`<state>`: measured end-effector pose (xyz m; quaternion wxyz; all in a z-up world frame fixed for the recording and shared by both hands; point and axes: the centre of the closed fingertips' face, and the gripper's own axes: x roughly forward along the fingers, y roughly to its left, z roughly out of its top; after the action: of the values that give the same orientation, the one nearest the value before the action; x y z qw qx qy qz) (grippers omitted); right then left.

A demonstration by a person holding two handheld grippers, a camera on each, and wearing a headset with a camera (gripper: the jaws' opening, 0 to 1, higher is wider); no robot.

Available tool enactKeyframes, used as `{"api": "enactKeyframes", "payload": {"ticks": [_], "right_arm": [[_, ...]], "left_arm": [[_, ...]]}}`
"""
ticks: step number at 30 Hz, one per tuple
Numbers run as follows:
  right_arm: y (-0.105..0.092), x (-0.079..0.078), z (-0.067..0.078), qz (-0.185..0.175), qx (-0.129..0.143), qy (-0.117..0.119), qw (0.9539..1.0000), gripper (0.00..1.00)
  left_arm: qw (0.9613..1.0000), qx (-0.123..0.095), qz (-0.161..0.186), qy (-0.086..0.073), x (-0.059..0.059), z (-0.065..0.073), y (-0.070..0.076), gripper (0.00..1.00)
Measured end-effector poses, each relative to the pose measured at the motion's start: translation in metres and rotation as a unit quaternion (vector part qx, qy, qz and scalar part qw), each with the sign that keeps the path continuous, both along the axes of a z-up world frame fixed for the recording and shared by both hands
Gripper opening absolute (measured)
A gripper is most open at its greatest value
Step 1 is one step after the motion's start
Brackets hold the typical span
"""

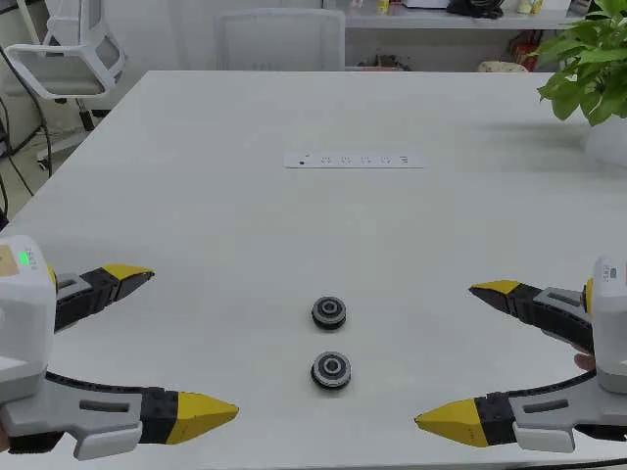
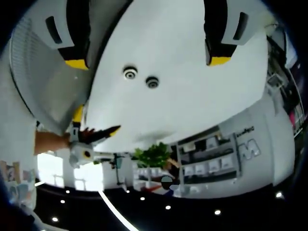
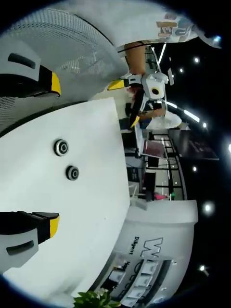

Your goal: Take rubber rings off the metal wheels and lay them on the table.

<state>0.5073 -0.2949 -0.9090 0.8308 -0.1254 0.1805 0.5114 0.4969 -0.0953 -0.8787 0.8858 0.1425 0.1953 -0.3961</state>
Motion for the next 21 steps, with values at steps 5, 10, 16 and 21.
{"api": "enactKeyframes", "payload": {"ticks": [5,10,16,21], "right_arm": [[-0.0007,0.0012,-0.0014,0.001,-0.001,0.0,1.0,0.99],[-0.0013,0.0018,-0.0014,0.002,-0.001,0.0,1.0,0.99],[-0.0028,0.0017,-0.0026,0.0,-0.002,0.0,1.0,0.99],[-0.0034,0.0012,-0.001,-0.001,0.0,-0.002,1.0,0.99]], "left_arm": [[1.0,0.0,0.001,0.001,-0.0001,-0.0015,0.0007,1.0],[1.0,0.0,-0.001,0.002,-0.0007,-0.0024,-0.0004,1.0],[1.0,-0.001,-0.004,0.002,-0.0001,-0.0014,-0.0018,1.0],[1.0,0.0,-0.006,0.0,0.0008,0.0006,-0.0027,1.0]]}}
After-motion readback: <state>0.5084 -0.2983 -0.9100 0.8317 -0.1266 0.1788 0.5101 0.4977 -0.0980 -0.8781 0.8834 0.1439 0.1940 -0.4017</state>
